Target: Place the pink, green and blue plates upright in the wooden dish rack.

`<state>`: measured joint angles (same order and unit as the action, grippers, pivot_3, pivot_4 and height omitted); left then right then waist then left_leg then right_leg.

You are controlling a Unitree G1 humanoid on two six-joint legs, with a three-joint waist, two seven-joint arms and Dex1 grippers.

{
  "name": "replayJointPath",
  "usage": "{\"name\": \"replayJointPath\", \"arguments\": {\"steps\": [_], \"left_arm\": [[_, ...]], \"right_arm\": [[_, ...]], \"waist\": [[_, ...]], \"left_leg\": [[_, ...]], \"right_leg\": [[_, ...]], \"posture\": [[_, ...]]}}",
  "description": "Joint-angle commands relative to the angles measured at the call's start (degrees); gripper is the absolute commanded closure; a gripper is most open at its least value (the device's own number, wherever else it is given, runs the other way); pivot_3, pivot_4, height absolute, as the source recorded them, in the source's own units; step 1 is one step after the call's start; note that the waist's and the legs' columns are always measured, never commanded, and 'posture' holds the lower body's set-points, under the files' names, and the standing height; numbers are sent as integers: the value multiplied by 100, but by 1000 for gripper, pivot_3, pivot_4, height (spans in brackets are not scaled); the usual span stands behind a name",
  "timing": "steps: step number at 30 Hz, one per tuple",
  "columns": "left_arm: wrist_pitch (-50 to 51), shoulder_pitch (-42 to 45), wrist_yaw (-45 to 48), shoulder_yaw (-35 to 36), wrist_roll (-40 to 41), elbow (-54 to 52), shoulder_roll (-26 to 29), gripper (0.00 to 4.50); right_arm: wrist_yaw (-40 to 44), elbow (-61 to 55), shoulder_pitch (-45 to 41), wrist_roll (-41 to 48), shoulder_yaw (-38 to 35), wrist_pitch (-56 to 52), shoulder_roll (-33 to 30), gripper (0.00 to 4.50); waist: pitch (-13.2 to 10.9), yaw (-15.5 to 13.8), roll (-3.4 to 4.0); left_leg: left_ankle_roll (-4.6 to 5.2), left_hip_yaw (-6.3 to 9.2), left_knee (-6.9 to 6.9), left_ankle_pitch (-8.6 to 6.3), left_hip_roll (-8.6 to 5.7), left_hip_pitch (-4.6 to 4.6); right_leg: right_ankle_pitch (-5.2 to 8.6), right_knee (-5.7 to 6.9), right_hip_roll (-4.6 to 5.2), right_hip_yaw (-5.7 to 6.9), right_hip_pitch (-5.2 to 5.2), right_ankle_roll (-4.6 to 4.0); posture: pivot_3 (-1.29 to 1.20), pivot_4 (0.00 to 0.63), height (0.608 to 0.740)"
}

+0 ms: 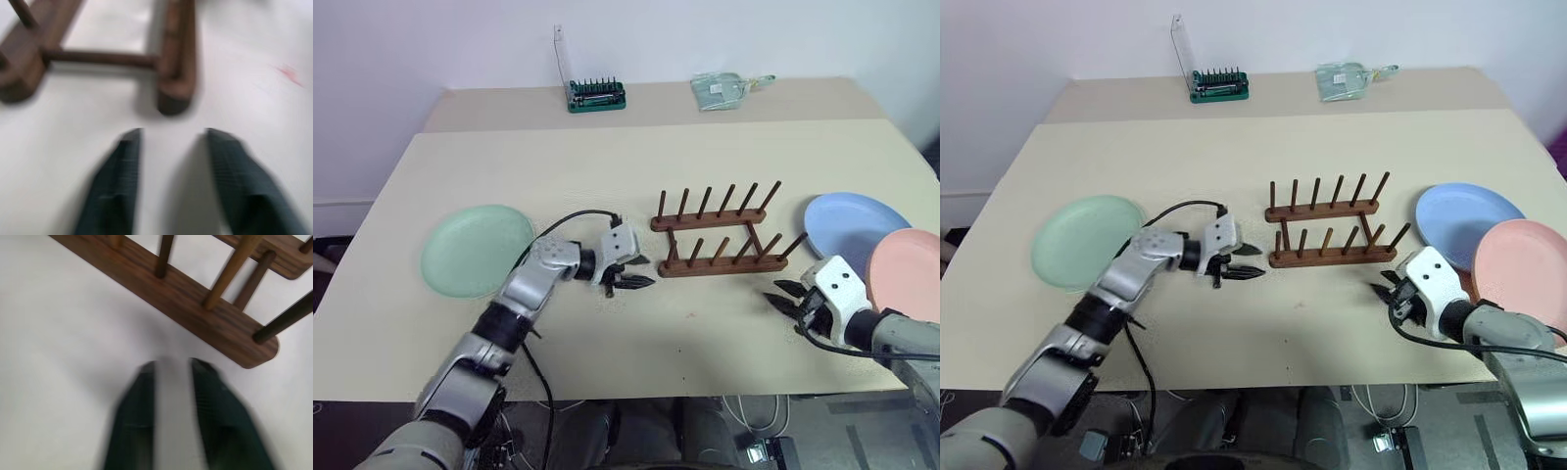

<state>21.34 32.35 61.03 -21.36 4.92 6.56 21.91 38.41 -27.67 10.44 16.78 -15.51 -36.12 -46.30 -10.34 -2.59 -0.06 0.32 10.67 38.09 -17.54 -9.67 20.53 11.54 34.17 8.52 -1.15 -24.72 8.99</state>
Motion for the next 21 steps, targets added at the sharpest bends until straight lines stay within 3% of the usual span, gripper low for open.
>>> {"name": "replayJointPath", "arguments": {"steps": [1, 4, 8, 14, 21], "left_arm": [[707, -118, -8, -96, 268, -945, -55, 4252], [969, -269, -147, -281, 189, -1286, -102, 4252], [1211, -229, -1008, -660, -405, -898, -538, 4252], [1316, -52, -2405, -314, -718, -140, -1337, 4252], [931, 77, -3020, -121, -777, 360, -1454, 4252]], "right_arm": [[-91, 54, -112, -213, 160, 33, -75, 4500], [-258, 357, -316, -486, 370, 77, -51, 4500], [-531, 958, -894, -836, 732, 139, 85, 4500], [-725, 1548, -1544, -1080, 1046, 361, 354, 4500], [-955, 2181, -2171, -1379, 1283, 669, 602, 4500]], "waist": [[-1, -10, -2], [0, 21, -1], [0, 32, -1], [5, 19, -9], [9, 42, -8]], "left_leg": [[0, 0, 0, 0, 0, -1], [0, -1, 1, 0, 0, -1], [0, -11, 0, 0, 3, -12], [23, -6, 8, -12, 2, -20], [-10, -12, 8, 6, 17, -26]], "right_leg": [[0, 0, 0, 0, 1, 0], [0, -1, 1, 0, 1, 0], [-4, -1, -1, -4, 8, -5], [-14, -3, -3, -3, 23, -3], [-21, -3, -20, -9, 23, -7]], "posture": [[0, 150, 740], [0, 150, 740], [0, 150, 740], [0, 150, 740], [0, 150, 740]]}}
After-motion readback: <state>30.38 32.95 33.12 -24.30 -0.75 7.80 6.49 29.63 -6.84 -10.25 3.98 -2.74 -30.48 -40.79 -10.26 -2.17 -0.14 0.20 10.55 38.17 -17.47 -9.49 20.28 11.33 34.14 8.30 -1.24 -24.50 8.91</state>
